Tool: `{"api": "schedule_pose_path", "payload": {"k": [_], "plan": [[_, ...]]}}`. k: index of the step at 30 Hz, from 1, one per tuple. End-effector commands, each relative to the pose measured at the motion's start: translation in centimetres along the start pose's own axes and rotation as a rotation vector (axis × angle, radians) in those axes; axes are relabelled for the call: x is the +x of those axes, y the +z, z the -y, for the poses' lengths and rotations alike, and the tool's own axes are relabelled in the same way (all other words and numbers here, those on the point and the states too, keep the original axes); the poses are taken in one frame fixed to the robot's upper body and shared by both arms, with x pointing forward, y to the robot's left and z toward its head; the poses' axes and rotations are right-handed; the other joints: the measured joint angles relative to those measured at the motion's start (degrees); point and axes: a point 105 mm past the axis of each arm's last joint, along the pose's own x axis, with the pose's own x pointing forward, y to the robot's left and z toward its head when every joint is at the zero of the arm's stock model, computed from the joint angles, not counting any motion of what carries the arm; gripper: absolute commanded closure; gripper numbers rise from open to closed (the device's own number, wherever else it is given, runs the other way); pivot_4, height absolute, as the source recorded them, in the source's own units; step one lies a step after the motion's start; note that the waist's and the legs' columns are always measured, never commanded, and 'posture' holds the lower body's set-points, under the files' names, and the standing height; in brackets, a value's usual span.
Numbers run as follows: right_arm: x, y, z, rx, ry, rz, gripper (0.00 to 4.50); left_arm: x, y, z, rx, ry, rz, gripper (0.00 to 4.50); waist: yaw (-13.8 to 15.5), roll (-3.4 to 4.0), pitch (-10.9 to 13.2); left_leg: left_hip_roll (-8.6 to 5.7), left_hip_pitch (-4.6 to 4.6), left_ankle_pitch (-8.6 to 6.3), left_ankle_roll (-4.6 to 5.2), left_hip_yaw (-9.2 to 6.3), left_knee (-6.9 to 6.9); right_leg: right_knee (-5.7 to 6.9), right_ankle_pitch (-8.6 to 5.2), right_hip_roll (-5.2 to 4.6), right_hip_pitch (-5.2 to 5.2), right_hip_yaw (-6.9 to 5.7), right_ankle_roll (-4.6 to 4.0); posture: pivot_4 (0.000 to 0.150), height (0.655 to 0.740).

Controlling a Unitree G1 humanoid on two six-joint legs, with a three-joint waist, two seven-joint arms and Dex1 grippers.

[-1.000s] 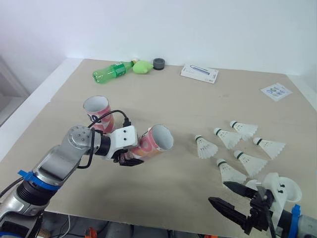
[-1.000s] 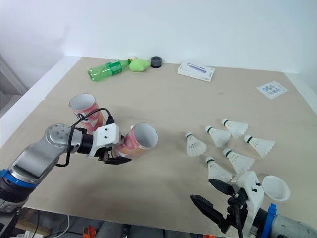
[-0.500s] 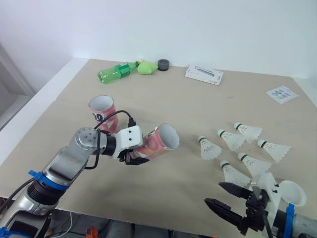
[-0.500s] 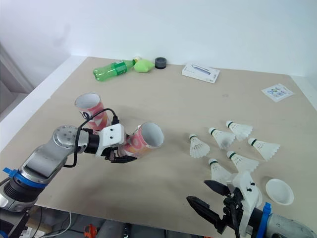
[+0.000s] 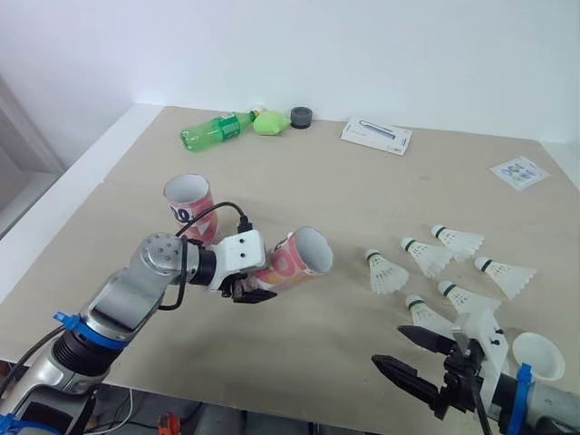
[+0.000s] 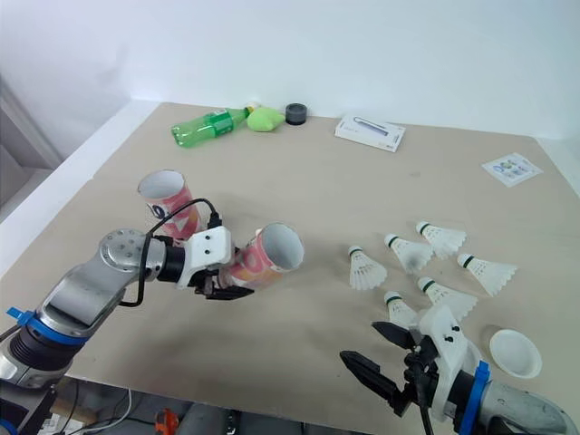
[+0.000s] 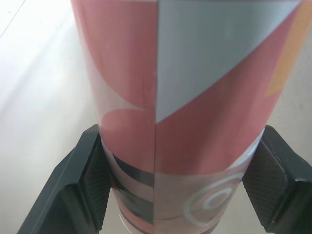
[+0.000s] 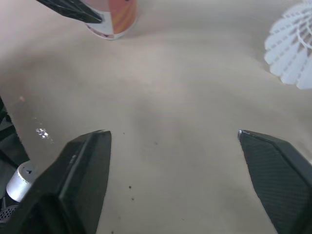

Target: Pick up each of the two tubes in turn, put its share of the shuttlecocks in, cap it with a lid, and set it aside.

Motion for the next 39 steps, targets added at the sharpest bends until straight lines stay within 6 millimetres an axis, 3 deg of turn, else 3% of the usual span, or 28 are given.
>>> {"api": "schedule_pose_path", "payload": {"k": [1,3,5,7,10,14,17,22,25,30,33,39], "plan": [[-0.3,0.5,0.0,-0.025,0.007,0.011,1.38,0.9,0.4,1.5,0.001,-0.073,0.021,1.19,0.00,0.00,0.00,0.00,0.00,0.00,0.00,-0.01,0.00,0.00,-0.01,0.00,0.01,0.00,0.01,0.150,0.7294],[-0.4,0.5,-0.1,-0.024,0.009,0.011,2.25,0.9,0.5,1.5,0.004,-0.071,0.026,1.19,0.00,0.00,0.00,0.00,0.00,0.00,0.00,-0.02,-0.01,0.00,-0.02,0.01,0.01,-0.02,0.02,0.150,0.7294],[-0.5,0.6,-0.2,-0.020,0.016,0.012,2.70,0.9,0.7,1.4,0.011,-0.071,0.038,1.19,0.00,0.00,0.00,0.00,0.00,0.00,0.00,-0.03,-0.01,0.00,-0.02,0.00,0.01,-0.03,0.02,0.150,0.7294],[-0.7,0.6,-0.3,-0.022,0.022,0.011,3.58,1.0,1.1,1.5,0.019,-0.079,0.063,1.19,0.00,-0.01,0.00,0.00,-0.01,0.00,0.00,-0.03,0.00,0.00,-0.02,0.00,0.01,-0.03,0.03,0.150,0.7294],[-0.9,0.6,-0.1,-0.019,0.013,0.009,4.34,1.1,1.3,1.5,0.021,-0.090,0.090,1.19,-0.08,-0.06,0.03,-0.01,-0.02,0.00,0.00,-0.03,0.00,0.00,-0.02,0.00,0.03,-0.03,0.02,0.150,0.7294],[-1.1,0.9,0.1,-0.019,-0.001,0.019,4.44,1.2,1.1,1.5,0.010,-0.100,0.090,1.19,-0.11,-0.07,0.04,0.09,-0.04,0.00,0.00,-0.04,-0.03,0.01,-0.02,0.09,-0.01,-0.04,0.00,0.150,0.7294],[-1.6,1.0,-0.8,-0.016,0.040,0.018,4.44,1.2,1.1,1.5,-0.005,-0.101,0.092,1.19,-0.10,-0.06,0.04,0.13,-0.04,0.00,0.00,-0.06,-0.04,0.01,-0.02,0.14,-0.01,-0.06,-0.01,0.150,0.7294],[-3.8,-0.5,-1.4,0.035,0.033,-0.057,4.44,1.2,0.6,1.5,-0.021,-0.095,0.087,1.19,-0.10,-0.07,0.04,0.13,-0.07,-0.01,0.00,-0.11,-0.06,0.00,-0.04,0.13,0.00,-0.12,-0.02,0.150,0.7294],[-4.5,-1.5,-0.5,0.040,-0.026,-0.111,3.55,1.3,0.3,1.6,-0.032,-0.095,0.085,1.19,-0.15,-0.12,0.01,0.16,-0.05,-0.01,0.00,-0.09,-0.06,0.00,-0.05,0.13,-0.01,-0.12,-0.05,0.150,0.7294],[-3.8,-1.3,1.3,-0.011,-0.125,-0.110,1.28,1.5,0.2,1.9,-0.040,-0.102,0.090,1.19,-0.18,-0.18,-0.03,0.28,0.09,0.00,0.00,0.02,-0.03,0.00,0.01,0.12,-0.16,-0.13,-0.14,0.150,0.7294],[-2.6,-0.3,1.7,-0.005,-0.120,-0.048,1.28,1.6,0.2,2.2,-0.038,-0.112,0.091,1.19,-0.19,-0.16,-0.05,0.28,0.08,0.00,0.00,0.07,-0.03,-0.01,0.03,0.10,-0.17,-0.12,-0.18,0.150,0.7294],[-1.9,-0.9,3.5,0.002,-0.201,-0.067,1.28,1.6,0.3,2.2,-0.033,-0.111,0.088,1.19,-0.09,-0.14,-0.07,0.10,-0.02,-0.02,-0.02,-0.08,-0.14,0.00,-0.02,0.09,0.01,-0.12,-0.22,0.150,0.7294]]}}
